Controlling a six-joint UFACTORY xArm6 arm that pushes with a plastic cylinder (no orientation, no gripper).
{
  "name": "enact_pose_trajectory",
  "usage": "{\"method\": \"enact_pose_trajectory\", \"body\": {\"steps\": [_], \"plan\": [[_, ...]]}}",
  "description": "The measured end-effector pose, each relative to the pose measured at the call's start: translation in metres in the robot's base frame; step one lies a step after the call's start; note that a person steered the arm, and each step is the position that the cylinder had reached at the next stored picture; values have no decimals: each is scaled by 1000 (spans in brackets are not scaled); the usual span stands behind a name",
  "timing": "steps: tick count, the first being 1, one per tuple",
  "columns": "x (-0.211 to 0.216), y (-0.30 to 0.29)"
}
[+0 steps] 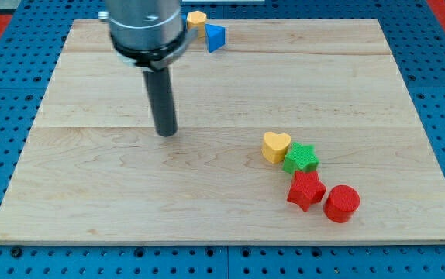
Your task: Move the yellow hexagon to the bottom center of the board
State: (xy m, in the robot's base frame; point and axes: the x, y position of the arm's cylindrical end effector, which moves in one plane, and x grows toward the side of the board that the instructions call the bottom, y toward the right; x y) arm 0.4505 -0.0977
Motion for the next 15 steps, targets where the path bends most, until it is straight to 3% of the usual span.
{"method": "enact_pose_trajectory", "body": {"steps": [1, 7, 8, 9, 13, 15], "plan": [[0, -23], [0, -34], [-16, -48], [-46, -78], [-253, -91], [-258, -62]]}}
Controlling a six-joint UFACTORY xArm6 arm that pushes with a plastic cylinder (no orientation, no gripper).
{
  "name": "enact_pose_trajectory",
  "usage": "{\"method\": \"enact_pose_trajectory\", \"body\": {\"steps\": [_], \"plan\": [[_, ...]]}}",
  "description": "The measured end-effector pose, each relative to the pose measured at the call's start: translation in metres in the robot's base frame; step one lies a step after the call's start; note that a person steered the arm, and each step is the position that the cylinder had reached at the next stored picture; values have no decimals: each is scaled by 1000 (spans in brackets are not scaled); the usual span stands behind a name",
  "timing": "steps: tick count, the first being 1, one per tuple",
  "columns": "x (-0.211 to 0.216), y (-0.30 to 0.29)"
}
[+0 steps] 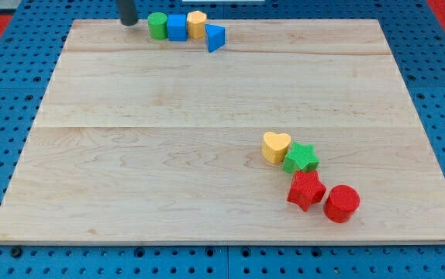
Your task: Move the yellow hexagon to the bottom center of the board
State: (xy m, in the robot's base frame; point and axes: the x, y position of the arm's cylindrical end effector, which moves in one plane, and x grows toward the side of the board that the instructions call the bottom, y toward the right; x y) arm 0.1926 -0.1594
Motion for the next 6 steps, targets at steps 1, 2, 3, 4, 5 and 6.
{"method": "enact_pose_trajectory", "body": {"steps": [1, 2, 3, 4, 5, 6], "plan": [[-1, 50], [-1, 68], [1, 73], [0, 81], [-1, 103], [0, 137]]}}
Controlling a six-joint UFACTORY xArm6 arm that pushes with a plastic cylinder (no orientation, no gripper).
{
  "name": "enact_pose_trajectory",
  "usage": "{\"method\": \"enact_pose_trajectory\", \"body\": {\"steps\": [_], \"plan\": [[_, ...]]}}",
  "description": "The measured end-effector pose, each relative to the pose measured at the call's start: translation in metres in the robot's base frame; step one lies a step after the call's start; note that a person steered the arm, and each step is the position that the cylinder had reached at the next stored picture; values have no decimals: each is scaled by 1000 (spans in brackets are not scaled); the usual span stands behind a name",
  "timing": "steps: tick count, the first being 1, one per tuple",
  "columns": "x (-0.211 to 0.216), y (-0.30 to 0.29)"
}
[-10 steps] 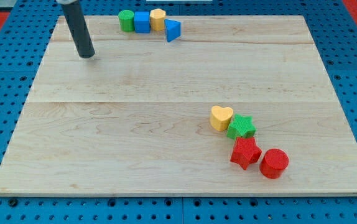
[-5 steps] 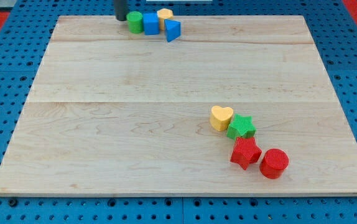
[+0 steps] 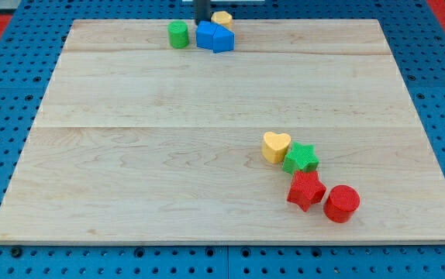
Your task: Move the yellow hexagon to the bottom center of the board
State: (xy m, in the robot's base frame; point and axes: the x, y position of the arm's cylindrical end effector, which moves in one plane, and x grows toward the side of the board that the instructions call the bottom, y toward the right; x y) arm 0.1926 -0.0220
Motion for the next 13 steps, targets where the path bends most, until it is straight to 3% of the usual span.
{"method": "enact_pose_trajectory", "body": {"steps": [1, 3, 5, 7, 8, 9, 12, 13], "plan": [[0, 6], [5, 117], [6, 168], [93, 144], [114, 144], [114, 193], [184, 60], [166, 43]]}}
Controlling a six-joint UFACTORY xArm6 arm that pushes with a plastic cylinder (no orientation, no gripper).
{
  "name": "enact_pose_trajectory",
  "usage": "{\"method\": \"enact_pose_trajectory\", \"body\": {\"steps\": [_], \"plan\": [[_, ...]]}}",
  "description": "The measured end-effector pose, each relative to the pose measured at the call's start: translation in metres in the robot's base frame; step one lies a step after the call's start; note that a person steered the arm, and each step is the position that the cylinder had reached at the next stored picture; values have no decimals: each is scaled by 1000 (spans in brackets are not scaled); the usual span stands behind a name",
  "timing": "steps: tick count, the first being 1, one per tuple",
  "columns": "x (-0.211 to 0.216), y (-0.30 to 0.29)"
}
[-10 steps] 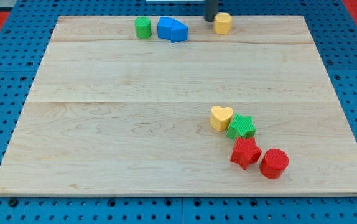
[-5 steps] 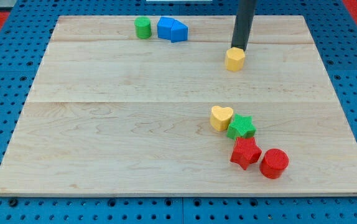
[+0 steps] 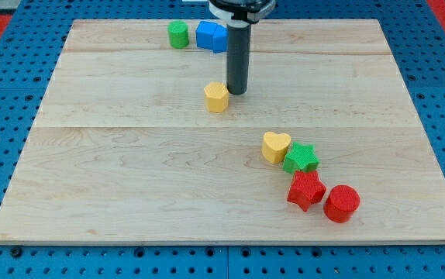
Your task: Move the yellow hexagon to the bottom center of the board
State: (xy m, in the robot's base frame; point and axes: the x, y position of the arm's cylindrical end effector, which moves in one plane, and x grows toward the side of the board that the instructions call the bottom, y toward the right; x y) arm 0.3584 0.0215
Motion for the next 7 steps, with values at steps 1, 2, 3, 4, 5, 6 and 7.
{"method": "enact_pose_trajectory", "body": {"steps": [1, 2, 3, 4, 5, 6, 7], "plan": [[9, -43], [40, -86], [76, -87], [98, -86], [121, -77], [156, -61], [186, -64]]}}
